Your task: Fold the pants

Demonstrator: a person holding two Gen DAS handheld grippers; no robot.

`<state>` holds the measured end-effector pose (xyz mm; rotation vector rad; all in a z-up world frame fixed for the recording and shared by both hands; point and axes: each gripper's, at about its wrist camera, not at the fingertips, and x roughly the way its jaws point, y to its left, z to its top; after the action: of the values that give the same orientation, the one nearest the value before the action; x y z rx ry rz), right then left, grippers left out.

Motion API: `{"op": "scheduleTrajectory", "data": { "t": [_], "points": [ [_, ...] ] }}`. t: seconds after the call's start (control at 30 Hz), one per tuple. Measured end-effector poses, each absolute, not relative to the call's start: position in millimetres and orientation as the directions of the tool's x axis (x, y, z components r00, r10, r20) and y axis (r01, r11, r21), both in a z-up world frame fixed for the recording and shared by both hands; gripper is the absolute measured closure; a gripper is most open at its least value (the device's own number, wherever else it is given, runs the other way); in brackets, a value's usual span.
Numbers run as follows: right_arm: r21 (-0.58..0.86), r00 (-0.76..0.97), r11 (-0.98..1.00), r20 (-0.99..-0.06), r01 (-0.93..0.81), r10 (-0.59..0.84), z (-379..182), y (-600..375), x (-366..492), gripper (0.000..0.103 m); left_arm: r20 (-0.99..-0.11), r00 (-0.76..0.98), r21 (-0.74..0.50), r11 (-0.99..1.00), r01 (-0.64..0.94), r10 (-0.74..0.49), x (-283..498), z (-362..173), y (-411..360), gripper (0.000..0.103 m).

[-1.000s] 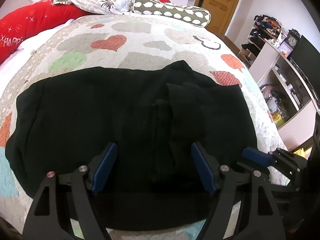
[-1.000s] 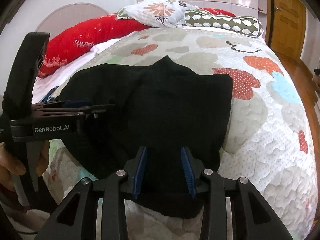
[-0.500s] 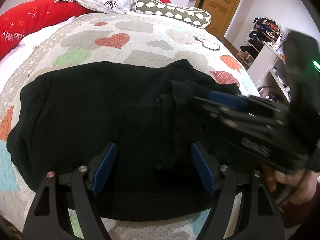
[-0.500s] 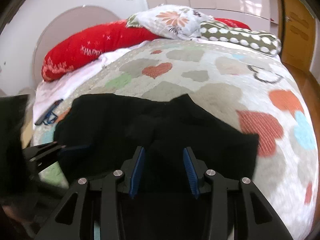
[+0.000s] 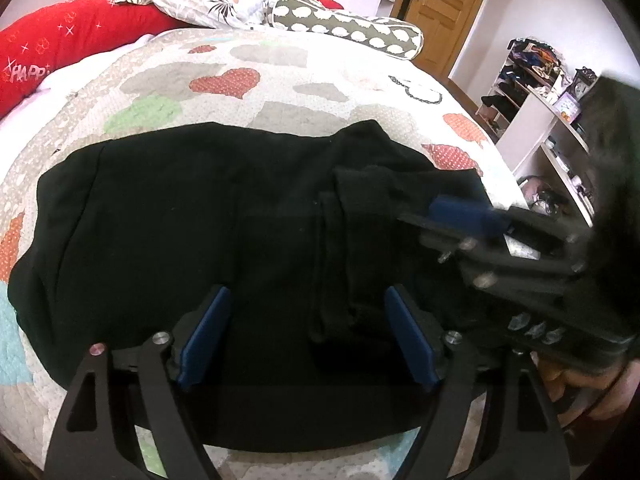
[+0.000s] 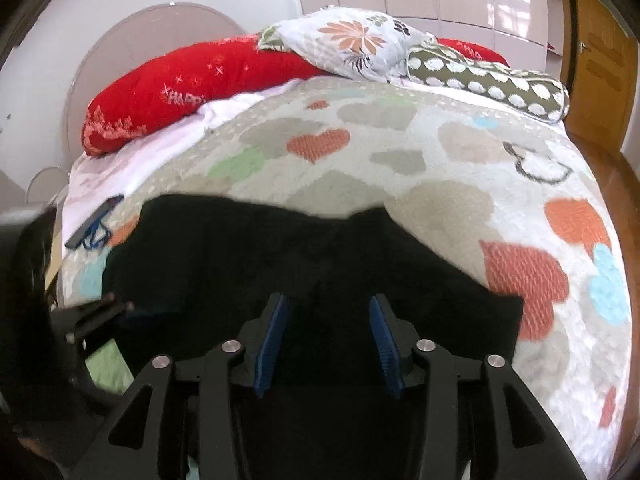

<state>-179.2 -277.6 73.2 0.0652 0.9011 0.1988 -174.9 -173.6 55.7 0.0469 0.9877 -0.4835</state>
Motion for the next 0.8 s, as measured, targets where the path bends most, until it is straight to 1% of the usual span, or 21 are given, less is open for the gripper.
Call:
{"op": "scheduleTrajectory", "data": {
  "t": [0.07, 0.13, 0.27, 0.33, 0.53, 0.6, 0.67, 0.73, 0.8],
  "points": [
    [0.194, 0.594, 0.974, -0.772, -0.119, 0.226, 59, -284, -177, 0.055, -0.804, 0.468, -0.171, 0.896, 0.410, -0.368, -177, 57, -174, 0.023],
    [0.221, 0.602, 0.969, -0.762, -0.107, 0.240, 60, -289, -177, 0.054, -0.803, 0.461, -0.187, 0.895, 0.406, -0.377, -177, 58, -171, 0.022],
    [0.177, 0.636, 0.979, -0.745, -0.101, 0.200, 78, -290, -185, 0.053, -0.805, 0.456, -0.200, 0.898, 0.393, -0.379, -177, 61, -165, 0.021],
    [0.167, 0.643, 0.983, -0.745, -0.080, 0.179, 83, -296, -192, 0.050, -0.803, 0.466, -0.196, 0.902, 0.385, -0.373, -178, 64, -161, 0.020],
    [0.149, 0.619, 0.989, -0.774, -0.023, 0.131, 70, -312, -213, 0.050, -0.802, 0.471, -0.199, 0.907, 0.370, -0.368, -180, 67, -149, 0.020],
    [0.148, 0.605, 0.989, -0.786, -0.019, 0.130, 59, -314, -219, 0.047, -0.802, 0.474, -0.201, 0.911, 0.361, -0.364, -180, 68, -144, 0.020],
    [0.140, 0.617, 0.990, -0.777, -0.024, 0.124, 50, -312, -223, 0.045, -0.804, 0.473, -0.207, 0.915, 0.346, -0.360, -180, 69, -138, 0.020],
    [0.118, 0.610, 0.993, -0.784, -0.028, 0.110, 55, -307, -221, 0.044, -0.803, 0.477, -0.214, 0.920, 0.330, -0.358, -181, 71, -129, 0.020],
    [0.142, 0.616, 0.989, -0.775, -0.047, 0.140, 66, -303, -218, 0.042, -0.800, 0.479, -0.229, 0.922, 0.312, -0.361, -181, 73, -120, 0.020]
  ]
}}
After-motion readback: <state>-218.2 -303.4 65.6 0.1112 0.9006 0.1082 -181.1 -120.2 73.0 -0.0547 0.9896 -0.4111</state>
